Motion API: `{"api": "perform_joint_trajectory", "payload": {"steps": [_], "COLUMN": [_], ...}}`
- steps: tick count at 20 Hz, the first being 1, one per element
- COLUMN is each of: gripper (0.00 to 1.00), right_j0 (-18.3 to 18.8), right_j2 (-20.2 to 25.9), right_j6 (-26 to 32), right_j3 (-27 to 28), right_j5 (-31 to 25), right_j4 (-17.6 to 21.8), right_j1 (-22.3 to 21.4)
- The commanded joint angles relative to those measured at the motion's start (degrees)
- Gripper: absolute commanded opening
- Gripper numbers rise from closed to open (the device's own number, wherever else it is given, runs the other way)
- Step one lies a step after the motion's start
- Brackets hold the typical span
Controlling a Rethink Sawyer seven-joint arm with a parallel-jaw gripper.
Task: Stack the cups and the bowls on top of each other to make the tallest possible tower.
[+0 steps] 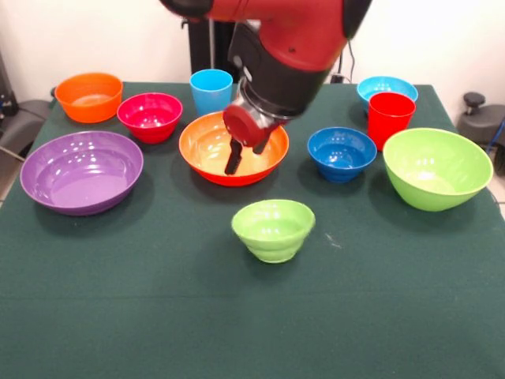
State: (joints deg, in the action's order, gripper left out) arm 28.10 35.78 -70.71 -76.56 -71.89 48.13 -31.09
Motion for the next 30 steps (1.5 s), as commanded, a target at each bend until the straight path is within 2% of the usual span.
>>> {"api": "perform_joint_trajectory", "payload": {"steps": [1, 8, 11, 14, 17, 20, 23, 25, 27, 30], "gripper": [1.00, 1.00, 1.00, 1.00, 1.00, 1.00, 1.00, 1.00, 1.00, 1.00], "right_j0": [1.4, 3.5, 4.0, 4.3, 2.6, 2.4, 3.1, 4.2, 4.9, 6.0], "right_j2": [1.3, 2.7, 2.6, 2.3, 0.3, 0.7, 2.1, 2.9, 2.8, 3.1], "right_j6": [14.2, 15.3, 14.5, 11.6, 5.1, 1.7, 2.3, 1.2, 0.2, -0.7], "right_j3": [-5.5, -9.8, -12.1, -14.4, -16.0, -17.3, -20.0, -22.5, -24.1, -25.7], "right_j5": [1.1, -2.8, -3.0, 1.0, 3.7, 8.3, 5.8, 8.9, 12.6, 15.5], "right_j4": [-0.6, -5.9, -7.0, -6.7, -5.3, -5.3, -10.1, -12.1, -12.3, -14.9], "right_j1": [-5.2, -10.7, -12.3, -13.0, -13.0, -12.6, -12.8, -12.6, -11.8, -11.2]}}
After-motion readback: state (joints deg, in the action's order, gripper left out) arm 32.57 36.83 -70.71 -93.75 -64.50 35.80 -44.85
